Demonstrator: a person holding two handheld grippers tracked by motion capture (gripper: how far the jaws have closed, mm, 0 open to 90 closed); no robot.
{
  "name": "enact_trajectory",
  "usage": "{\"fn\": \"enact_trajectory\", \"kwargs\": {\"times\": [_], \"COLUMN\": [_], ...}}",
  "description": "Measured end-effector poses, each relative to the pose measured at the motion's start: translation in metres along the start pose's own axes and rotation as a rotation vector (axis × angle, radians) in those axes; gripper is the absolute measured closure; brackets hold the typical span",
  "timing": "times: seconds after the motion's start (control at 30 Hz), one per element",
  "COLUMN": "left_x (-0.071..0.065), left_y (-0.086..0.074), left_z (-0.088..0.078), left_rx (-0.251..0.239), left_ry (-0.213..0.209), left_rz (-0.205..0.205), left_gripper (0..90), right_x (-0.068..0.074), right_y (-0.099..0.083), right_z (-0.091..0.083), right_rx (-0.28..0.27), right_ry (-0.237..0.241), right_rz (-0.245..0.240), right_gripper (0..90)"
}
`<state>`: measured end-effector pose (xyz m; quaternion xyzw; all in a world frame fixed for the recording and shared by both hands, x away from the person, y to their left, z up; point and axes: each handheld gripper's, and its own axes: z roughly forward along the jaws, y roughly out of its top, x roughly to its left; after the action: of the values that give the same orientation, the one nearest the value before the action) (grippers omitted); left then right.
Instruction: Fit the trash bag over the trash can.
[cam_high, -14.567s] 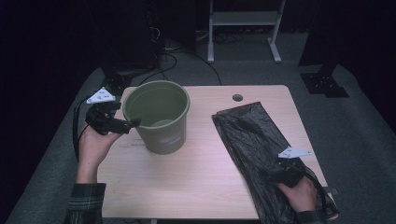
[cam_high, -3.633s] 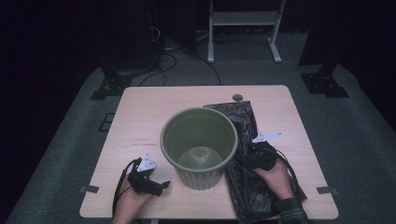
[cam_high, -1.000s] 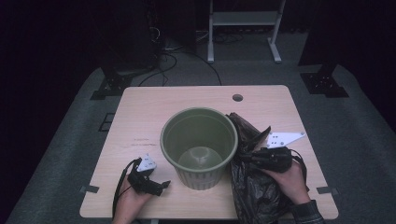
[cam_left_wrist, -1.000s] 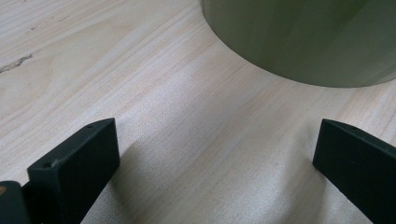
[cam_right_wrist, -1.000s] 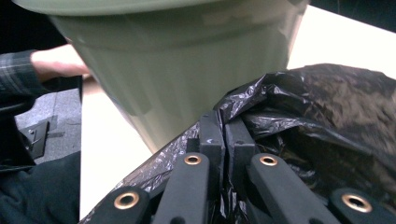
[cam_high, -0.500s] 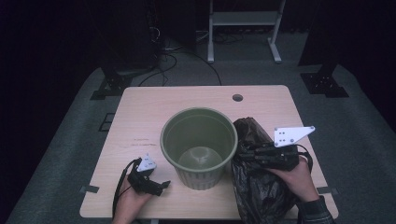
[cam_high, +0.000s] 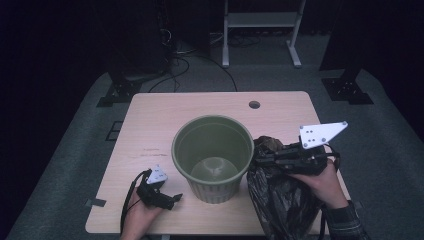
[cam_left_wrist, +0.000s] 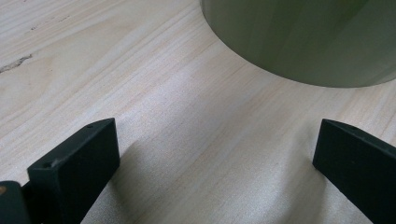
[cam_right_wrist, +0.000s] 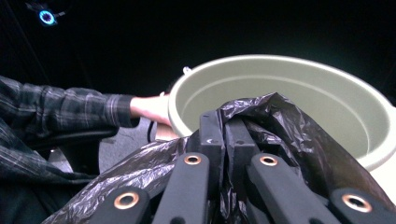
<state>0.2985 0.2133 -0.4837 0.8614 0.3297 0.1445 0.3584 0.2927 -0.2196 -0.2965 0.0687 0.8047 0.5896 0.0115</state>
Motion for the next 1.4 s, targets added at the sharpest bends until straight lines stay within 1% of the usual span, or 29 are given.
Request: {"fn": "enact_trajectory", "kwargs": {"times": [0.17,0.33,0.43,0.67,0.83,0.97,1.13,1.27,1.4], "left_x": [0.000,0.000,0.000,0.000,0.000,0.000,0.000,0.000,0.000], "left_y": [0.000,0.000,0.000,0.000,0.000,0.000,0.000,0.000,0.000], "left_z": [0.000,0.000,0.000,0.000,0.000,0.000,0.000,0.000,0.000], "left_rx": [0.000,0.000,0.000,0.000,0.000,0.000,-0.001,-0.002,-0.002], "left_ry": [0.000,0.000,0.000,0.000,0.000,0.000,0.000,0.001,0.000], "left_rz": [0.000,0.000,0.000,0.000,0.000,0.000,0.000,-0.001,-0.001], "left_gripper": [0.0,0.0,0.0,0.0,0.0,0.0,0.0,0.0,0.0], "right_x": [-0.003,-0.007,-0.010,-0.018,-0.022,-0.025,-0.030,-0.034,-0.036], "right_y": [0.012,0.025,0.034,0.051,0.063,0.069,0.077,0.083,0.092], "right_z": [0.006,0.016,0.023,0.046,0.064,0.074,0.088,0.098,0.115], "right_rx": [0.000,-0.007,-0.011,-0.028,-0.021,-0.025,-0.040,-0.066,-0.072], "right_ry": [0.027,0.052,0.082,0.140,0.165,0.182,0.209,0.236,0.269], "right_rz": [-0.008,-0.014,-0.012,-0.014,-0.018,-0.018,-0.014,-0.005,-0.001], "right_gripper": [88.2,88.2,88.2,88.1,88.1,88.1,88.0,88.1,88.1]}}
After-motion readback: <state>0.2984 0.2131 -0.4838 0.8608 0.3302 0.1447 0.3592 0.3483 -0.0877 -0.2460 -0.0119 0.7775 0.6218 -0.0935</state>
